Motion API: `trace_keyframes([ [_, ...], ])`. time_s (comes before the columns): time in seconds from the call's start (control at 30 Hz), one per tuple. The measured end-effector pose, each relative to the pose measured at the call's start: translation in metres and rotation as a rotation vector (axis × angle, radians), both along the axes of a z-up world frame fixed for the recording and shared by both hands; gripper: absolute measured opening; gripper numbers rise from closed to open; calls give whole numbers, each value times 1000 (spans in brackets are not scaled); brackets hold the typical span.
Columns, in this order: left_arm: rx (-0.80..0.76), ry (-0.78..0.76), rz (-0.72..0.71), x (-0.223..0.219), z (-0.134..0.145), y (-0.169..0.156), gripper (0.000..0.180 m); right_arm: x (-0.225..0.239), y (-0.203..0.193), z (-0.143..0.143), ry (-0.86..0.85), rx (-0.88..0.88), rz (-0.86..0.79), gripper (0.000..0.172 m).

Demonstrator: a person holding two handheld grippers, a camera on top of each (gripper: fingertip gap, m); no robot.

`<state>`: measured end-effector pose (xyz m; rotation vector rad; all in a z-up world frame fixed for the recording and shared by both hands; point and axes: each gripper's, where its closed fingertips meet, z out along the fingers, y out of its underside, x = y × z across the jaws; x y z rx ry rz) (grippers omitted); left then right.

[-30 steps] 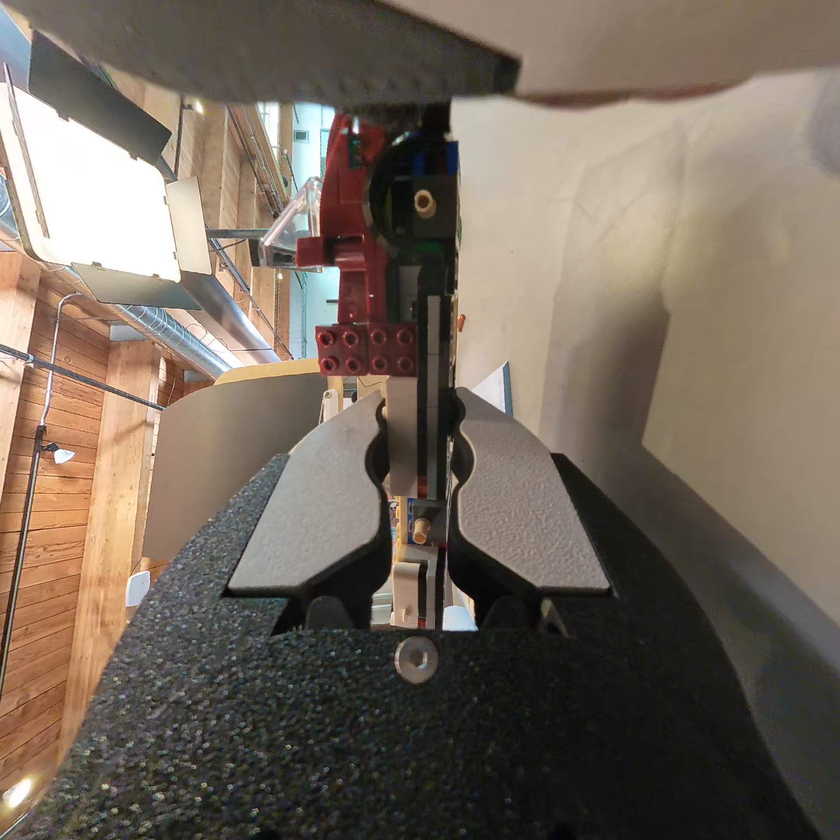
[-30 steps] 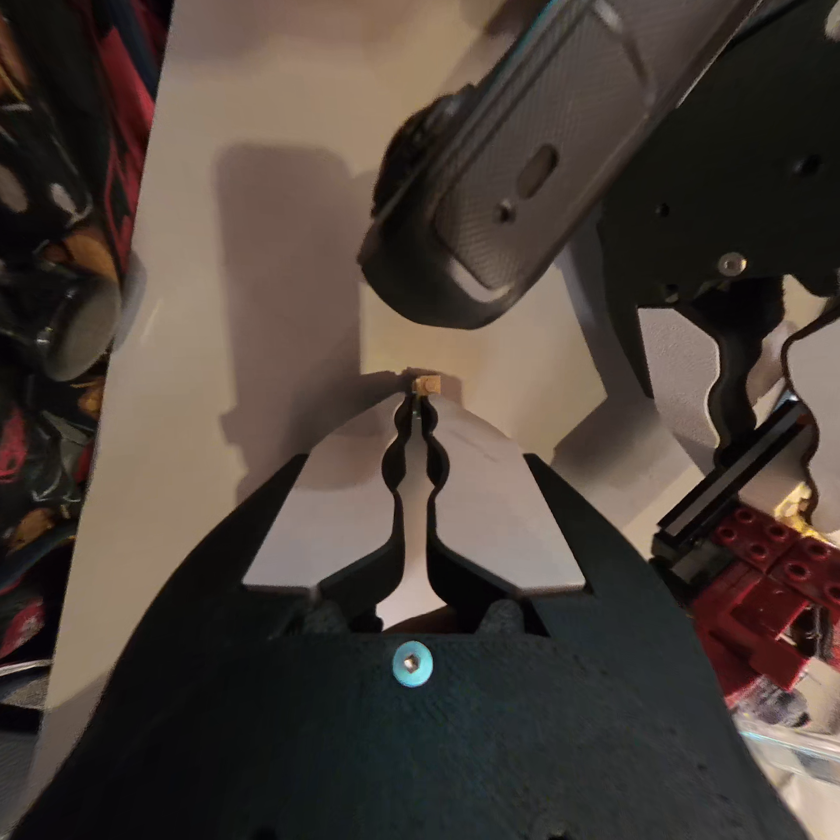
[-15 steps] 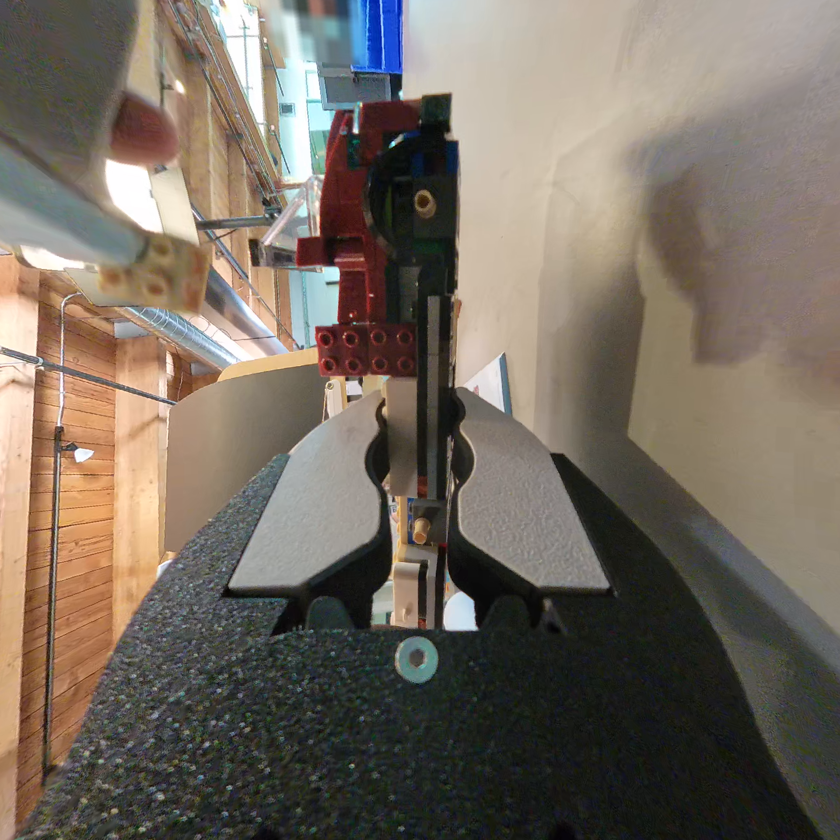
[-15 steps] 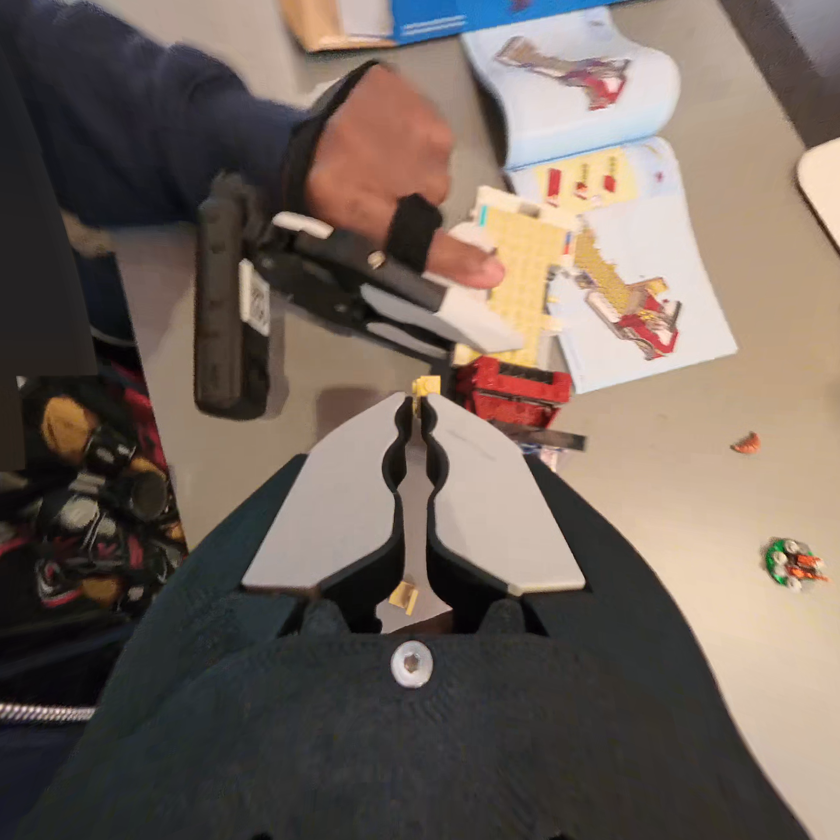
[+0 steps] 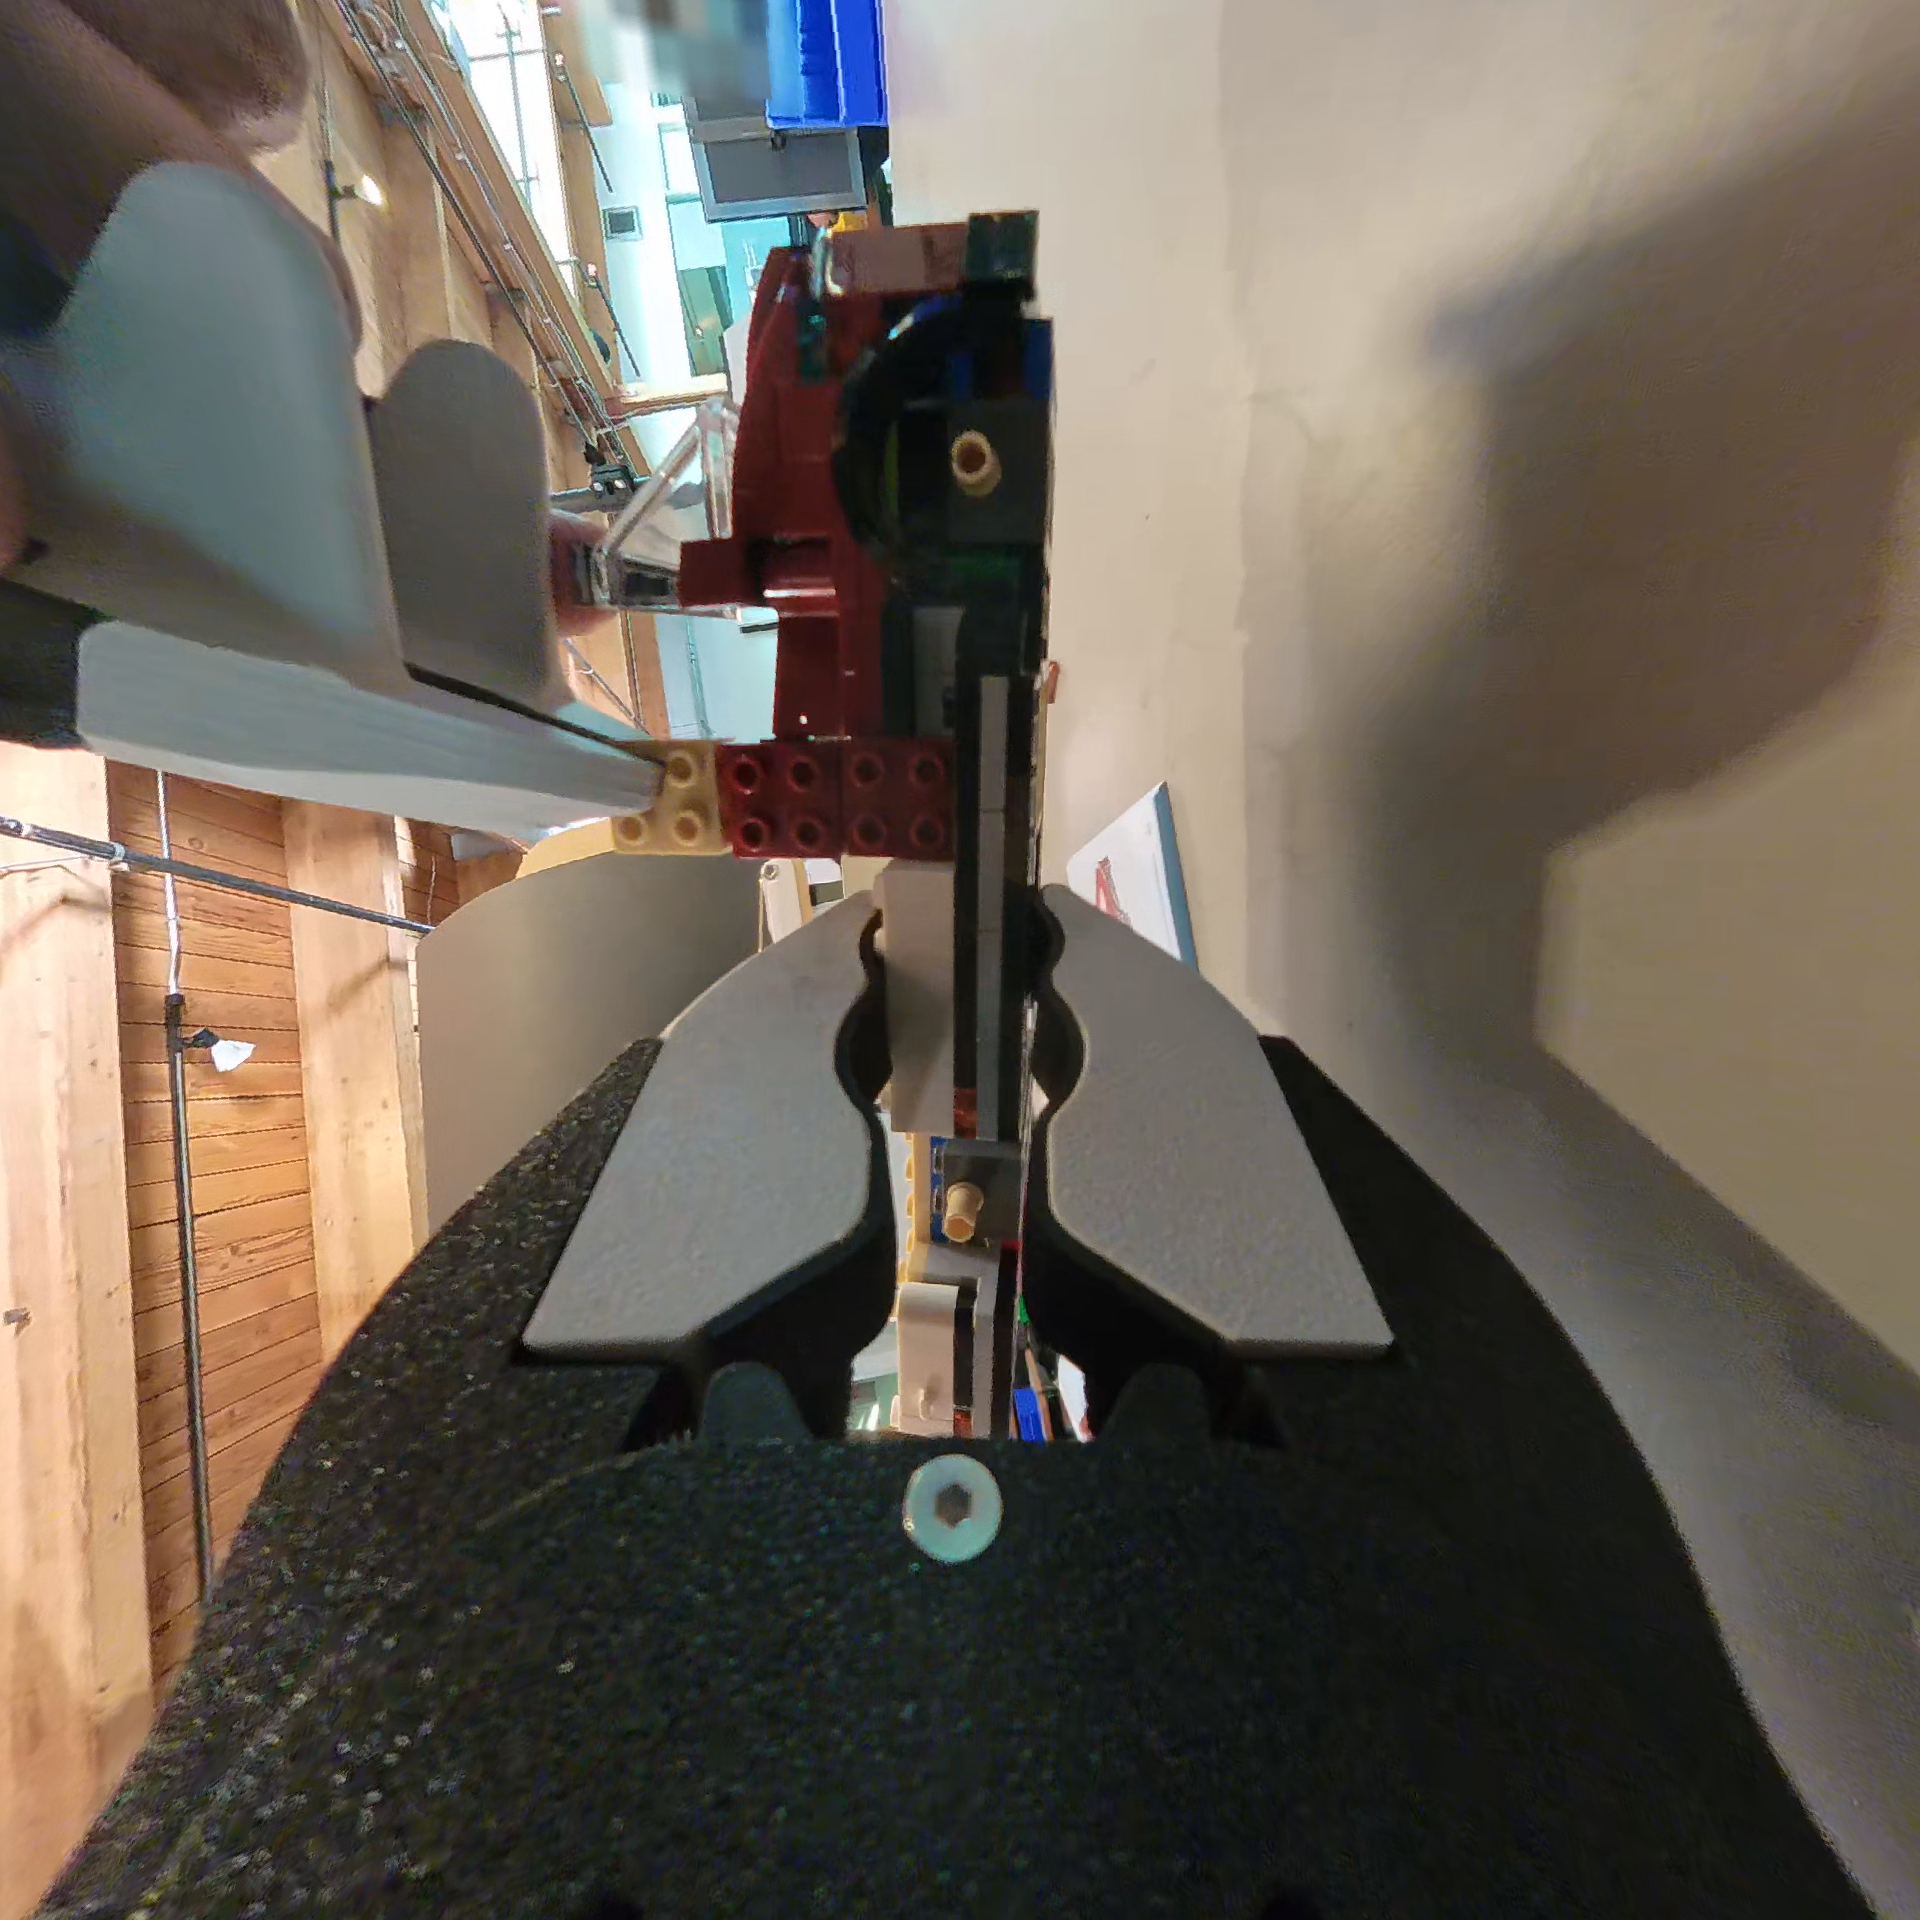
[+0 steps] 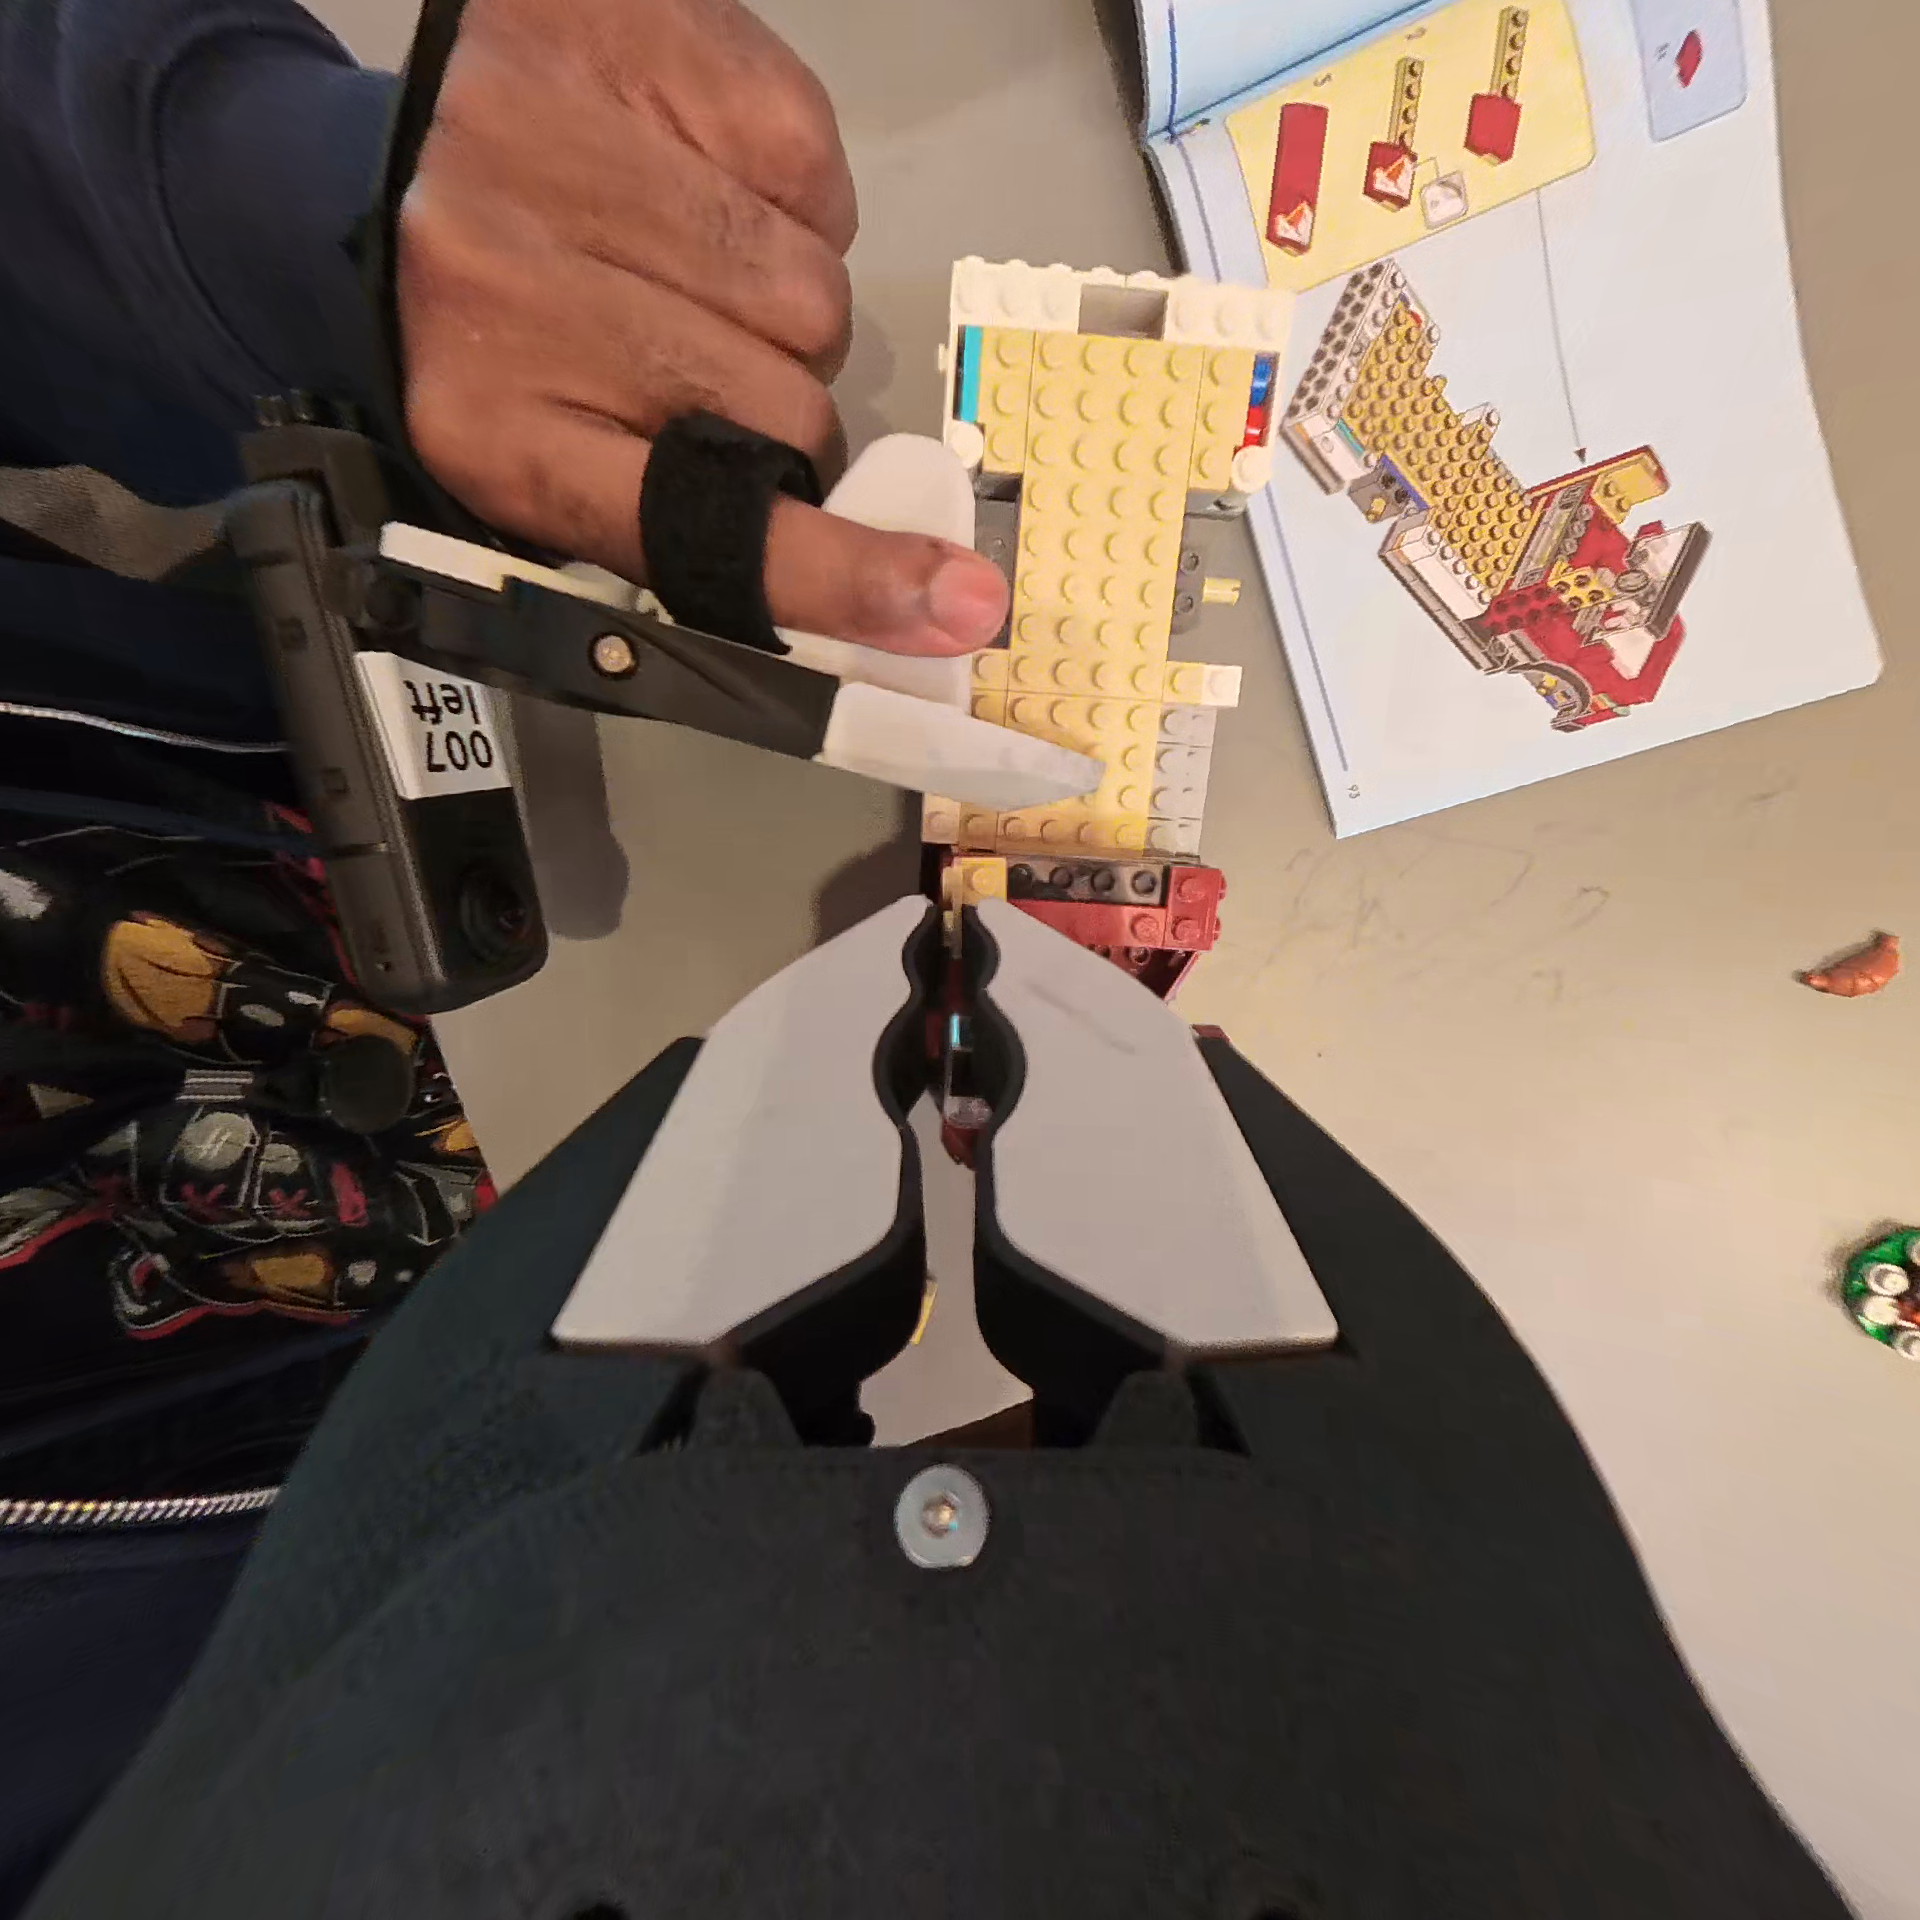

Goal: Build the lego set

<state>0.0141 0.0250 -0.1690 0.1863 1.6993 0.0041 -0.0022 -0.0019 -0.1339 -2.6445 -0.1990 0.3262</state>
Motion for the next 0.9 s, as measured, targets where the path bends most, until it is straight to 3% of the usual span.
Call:
trace_keyframes([
  [0.47,-1,2,29,0,6,8,23,0,0,-3,101,-22,-21,3],
  [0.9,37,9,44,-1,4,7,23,1,-1,-8,35,-114,88,3],
])
